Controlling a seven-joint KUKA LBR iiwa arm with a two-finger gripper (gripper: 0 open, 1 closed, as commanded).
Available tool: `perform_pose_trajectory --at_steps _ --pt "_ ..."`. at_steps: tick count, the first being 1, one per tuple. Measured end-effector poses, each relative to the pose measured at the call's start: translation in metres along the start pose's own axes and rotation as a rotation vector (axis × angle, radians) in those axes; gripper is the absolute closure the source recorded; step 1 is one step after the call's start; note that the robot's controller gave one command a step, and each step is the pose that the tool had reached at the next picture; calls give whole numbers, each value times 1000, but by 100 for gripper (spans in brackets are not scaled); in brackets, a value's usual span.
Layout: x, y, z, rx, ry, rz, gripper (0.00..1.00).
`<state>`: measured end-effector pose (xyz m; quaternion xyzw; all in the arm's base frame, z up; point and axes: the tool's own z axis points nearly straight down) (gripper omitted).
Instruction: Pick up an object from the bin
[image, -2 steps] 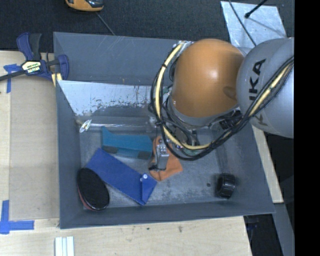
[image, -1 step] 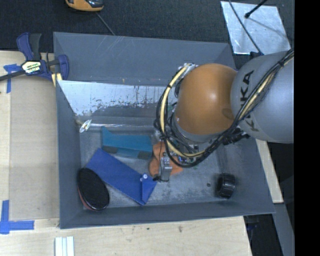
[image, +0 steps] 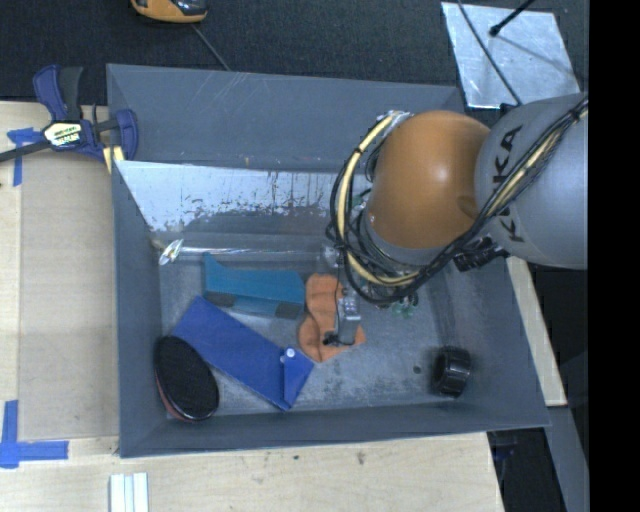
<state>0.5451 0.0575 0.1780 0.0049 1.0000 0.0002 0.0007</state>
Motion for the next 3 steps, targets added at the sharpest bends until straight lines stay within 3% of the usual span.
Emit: perform_pose_trajectory --at_steps 1,2,3 --pt "-13 -5 42 1 -6 -67 0" --pt "-18 -13 65 0 2 -17 0" --pt "-55 -21 99 0 -4 -73 100"
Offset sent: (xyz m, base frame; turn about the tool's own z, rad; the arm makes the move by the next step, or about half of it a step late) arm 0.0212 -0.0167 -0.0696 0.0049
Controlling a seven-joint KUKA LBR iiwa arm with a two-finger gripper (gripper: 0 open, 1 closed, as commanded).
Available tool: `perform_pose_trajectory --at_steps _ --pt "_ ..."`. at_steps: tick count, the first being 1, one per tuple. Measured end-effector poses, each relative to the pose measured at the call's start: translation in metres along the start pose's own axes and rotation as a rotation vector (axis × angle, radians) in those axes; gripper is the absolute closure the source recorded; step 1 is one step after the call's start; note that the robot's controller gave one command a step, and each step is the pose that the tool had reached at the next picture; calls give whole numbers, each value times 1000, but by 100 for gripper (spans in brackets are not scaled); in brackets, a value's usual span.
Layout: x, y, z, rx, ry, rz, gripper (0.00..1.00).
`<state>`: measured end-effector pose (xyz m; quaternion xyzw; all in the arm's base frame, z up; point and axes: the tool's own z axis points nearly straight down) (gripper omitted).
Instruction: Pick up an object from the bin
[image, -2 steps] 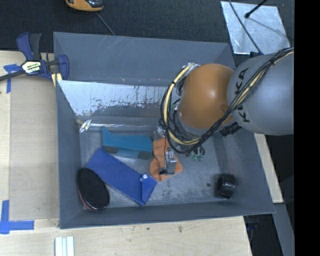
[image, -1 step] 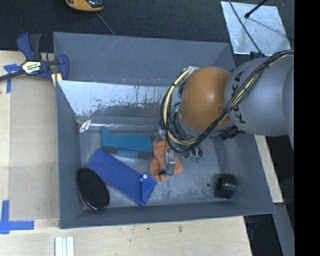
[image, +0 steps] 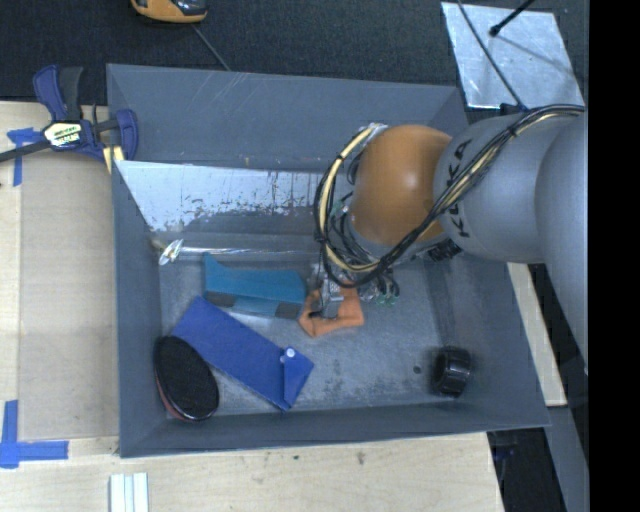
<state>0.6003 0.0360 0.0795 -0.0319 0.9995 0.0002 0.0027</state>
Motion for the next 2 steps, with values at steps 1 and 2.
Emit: perform_pose_trajectory --at_steps 1,2 --pt "0 0 0 0 0 0 100" --pt "5 -3 -199 1 -7 -49 100"
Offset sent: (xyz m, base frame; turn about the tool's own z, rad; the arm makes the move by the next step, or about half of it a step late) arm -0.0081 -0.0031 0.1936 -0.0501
